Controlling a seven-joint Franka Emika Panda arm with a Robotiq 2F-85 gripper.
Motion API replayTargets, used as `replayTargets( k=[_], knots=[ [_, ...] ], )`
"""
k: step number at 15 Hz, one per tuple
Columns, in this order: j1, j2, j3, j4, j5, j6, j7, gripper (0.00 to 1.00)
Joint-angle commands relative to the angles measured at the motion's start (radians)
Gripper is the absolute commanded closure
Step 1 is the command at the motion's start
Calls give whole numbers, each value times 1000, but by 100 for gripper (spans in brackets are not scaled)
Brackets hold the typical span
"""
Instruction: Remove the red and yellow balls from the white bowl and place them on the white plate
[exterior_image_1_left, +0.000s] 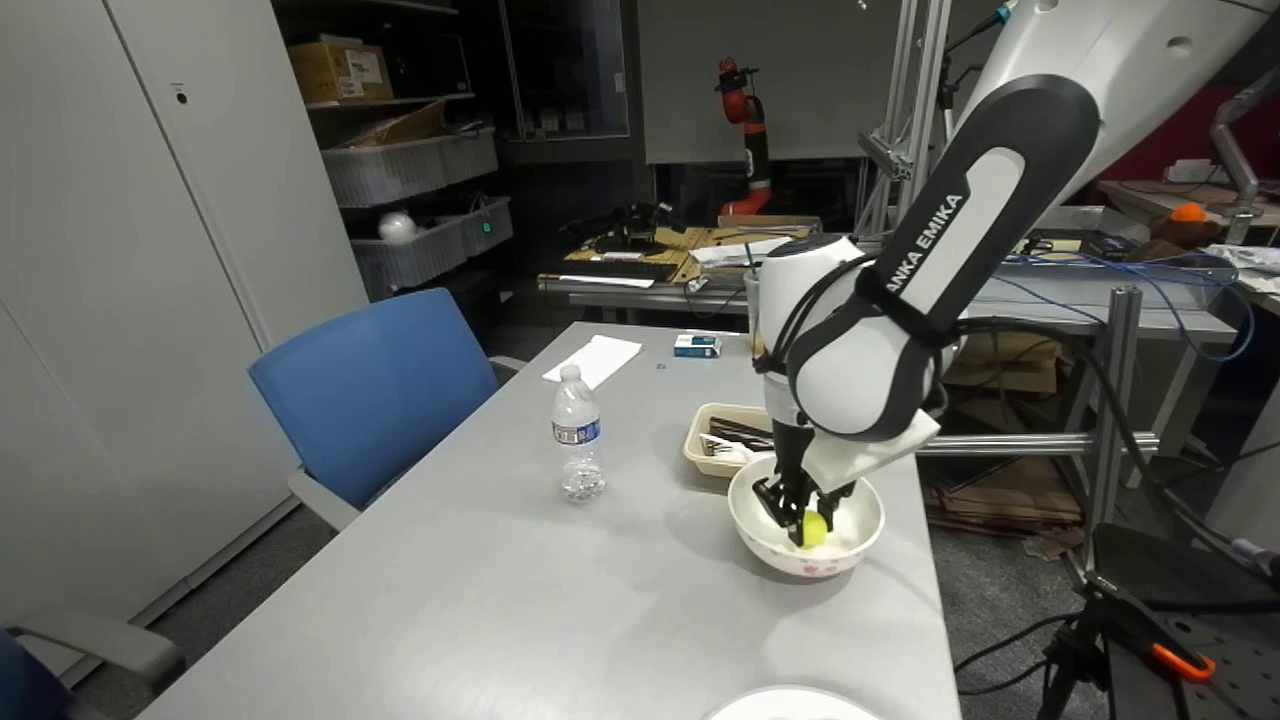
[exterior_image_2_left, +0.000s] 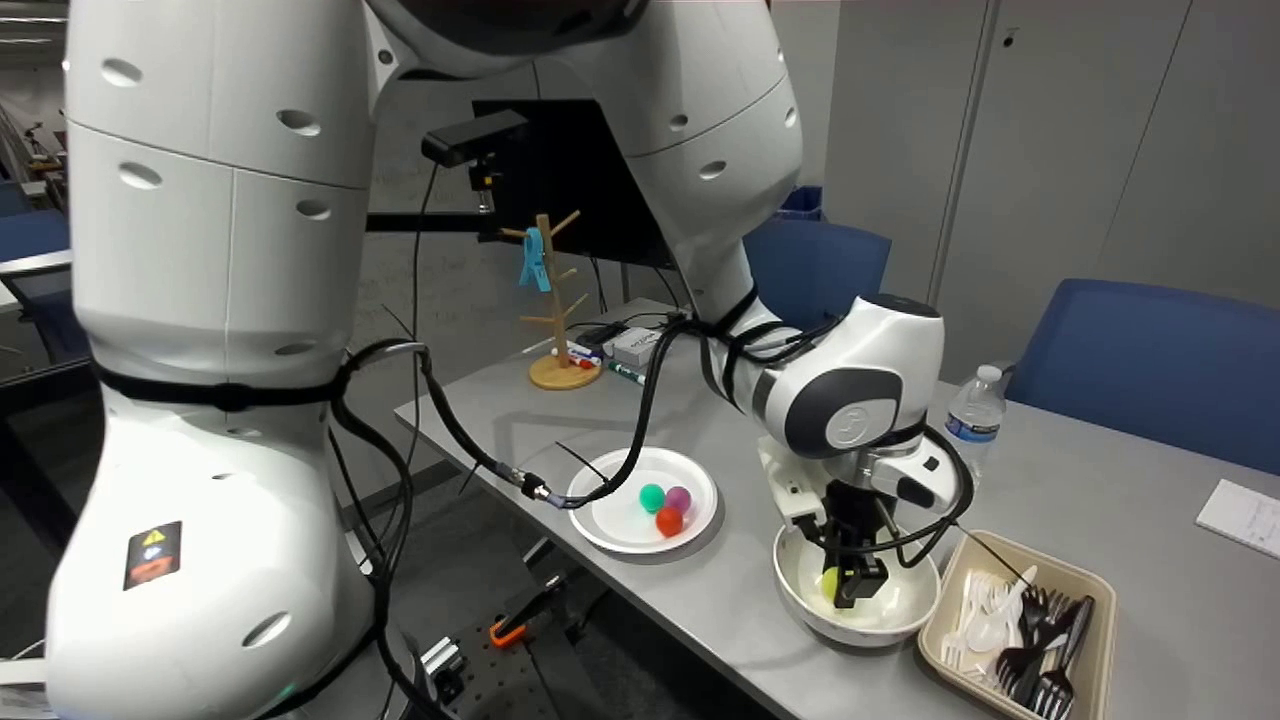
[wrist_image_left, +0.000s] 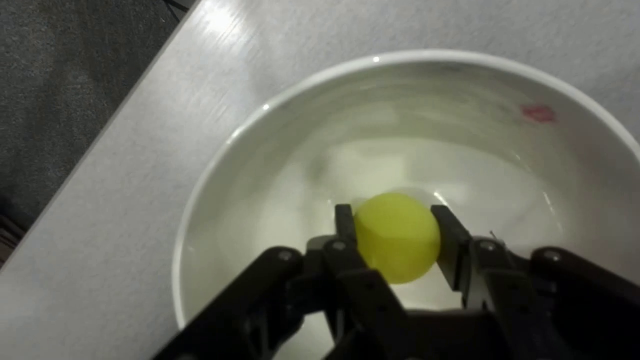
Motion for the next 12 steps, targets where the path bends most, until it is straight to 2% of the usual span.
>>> replayTargets(
  k=[1,8,12],
  knots=[
    [45,-92,-47,-44,-72,-75,24,83],
    [43,-247,1,-125,-122,-186,-1,83],
    [32,-302,55,-115,-84,-230,-62,83]
  ],
)
